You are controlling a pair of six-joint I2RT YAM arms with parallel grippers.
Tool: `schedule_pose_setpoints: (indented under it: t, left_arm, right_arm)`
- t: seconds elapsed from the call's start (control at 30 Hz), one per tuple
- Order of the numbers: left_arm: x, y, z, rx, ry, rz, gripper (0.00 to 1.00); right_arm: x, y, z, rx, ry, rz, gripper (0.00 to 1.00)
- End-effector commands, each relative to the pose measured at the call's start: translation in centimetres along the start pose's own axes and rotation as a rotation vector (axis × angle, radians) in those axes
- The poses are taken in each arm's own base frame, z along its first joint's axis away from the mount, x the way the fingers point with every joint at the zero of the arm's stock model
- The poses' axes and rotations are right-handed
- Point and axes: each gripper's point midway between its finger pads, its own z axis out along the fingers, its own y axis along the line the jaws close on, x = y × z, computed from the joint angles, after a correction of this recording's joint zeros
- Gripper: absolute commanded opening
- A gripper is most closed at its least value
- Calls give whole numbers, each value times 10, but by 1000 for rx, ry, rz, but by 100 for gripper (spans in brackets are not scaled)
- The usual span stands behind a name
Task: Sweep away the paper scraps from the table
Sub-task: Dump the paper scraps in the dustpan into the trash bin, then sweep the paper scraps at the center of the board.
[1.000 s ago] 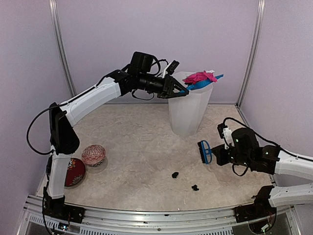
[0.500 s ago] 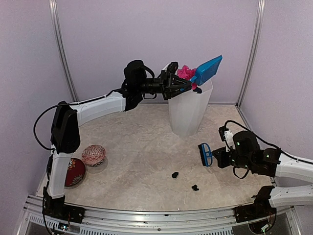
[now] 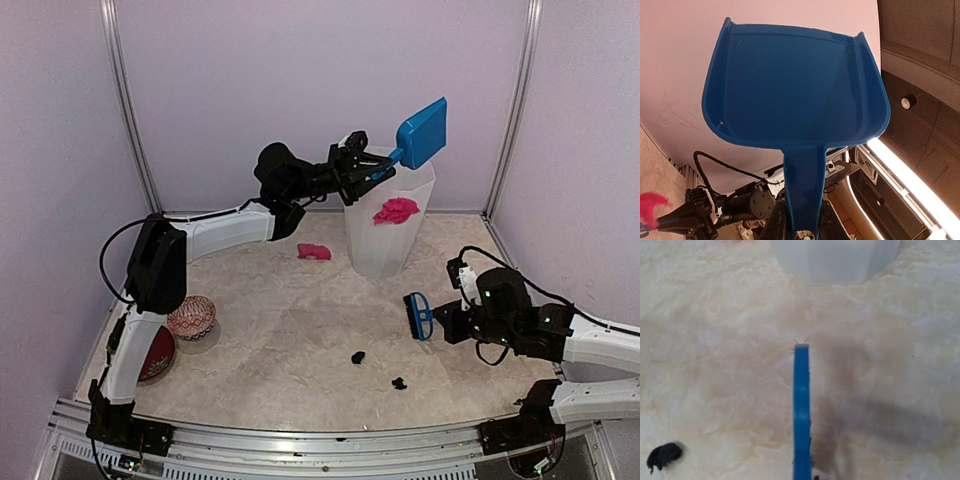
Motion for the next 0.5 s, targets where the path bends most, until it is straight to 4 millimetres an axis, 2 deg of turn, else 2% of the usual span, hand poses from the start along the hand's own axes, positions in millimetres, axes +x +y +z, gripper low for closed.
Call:
schedule_pose_setpoints:
  t: [0.0,0.23,0.47]
  left_arm:
    - [-4,-28,7,68,-12,46,0]
    - [4,-38,9,61,16,84,0]
    - [16,-50,4,-34,28,176,0]
  right_arm:
    - [-6,1,-1,-16,-30,21,0]
    - [-16,5,-8,-38,-63,29,0]
    - [-28,6,-16,-45,-99,21,0]
